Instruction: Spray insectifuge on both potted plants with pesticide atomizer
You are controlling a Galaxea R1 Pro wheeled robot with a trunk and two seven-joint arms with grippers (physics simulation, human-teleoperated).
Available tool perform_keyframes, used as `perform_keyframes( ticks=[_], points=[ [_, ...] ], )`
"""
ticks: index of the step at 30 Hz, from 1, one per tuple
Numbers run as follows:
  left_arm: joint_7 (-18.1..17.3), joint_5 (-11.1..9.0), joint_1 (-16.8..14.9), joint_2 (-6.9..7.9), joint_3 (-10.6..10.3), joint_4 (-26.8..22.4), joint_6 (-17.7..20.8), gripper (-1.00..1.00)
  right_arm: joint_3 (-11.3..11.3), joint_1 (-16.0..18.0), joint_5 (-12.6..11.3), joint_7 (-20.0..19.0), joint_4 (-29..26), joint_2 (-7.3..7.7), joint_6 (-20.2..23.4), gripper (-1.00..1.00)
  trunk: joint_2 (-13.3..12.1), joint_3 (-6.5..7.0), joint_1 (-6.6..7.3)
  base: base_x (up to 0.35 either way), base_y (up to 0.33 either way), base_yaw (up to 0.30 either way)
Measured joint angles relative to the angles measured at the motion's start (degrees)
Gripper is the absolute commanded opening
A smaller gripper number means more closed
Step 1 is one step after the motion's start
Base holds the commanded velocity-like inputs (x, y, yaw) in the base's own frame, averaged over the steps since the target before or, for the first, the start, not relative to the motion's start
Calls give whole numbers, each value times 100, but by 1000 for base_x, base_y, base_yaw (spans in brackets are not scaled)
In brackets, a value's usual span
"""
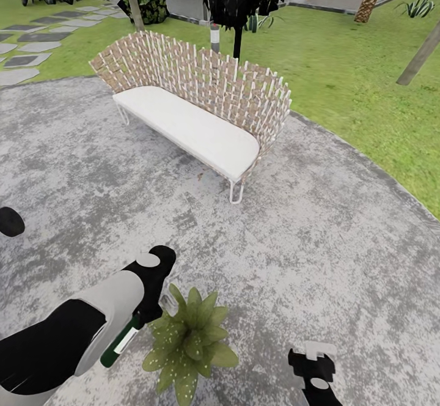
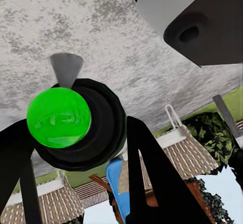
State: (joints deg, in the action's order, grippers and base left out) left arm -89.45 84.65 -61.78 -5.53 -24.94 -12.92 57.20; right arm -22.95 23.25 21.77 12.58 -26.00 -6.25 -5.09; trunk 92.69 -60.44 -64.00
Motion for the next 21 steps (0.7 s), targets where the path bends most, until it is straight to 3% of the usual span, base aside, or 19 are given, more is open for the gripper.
perform_keyframes(
  ticks=[8,14,21],
  points=[
    [1,-38,3,39,16,-25,38,-100,-21,-1,-10,17,6,34,-2,100,0,0,0,0,0,-65],
    [3,-38,0,-138,16,-228,35,-100,-15,-1,-8,15,35,35,-2,100,0,0,0,0,0,-261],
    [4,8,-80,-125,-6,-405,39,-100,-11,0,-6,17,39,34,6,100,0,0,0,0,0,-67]
  ],
)
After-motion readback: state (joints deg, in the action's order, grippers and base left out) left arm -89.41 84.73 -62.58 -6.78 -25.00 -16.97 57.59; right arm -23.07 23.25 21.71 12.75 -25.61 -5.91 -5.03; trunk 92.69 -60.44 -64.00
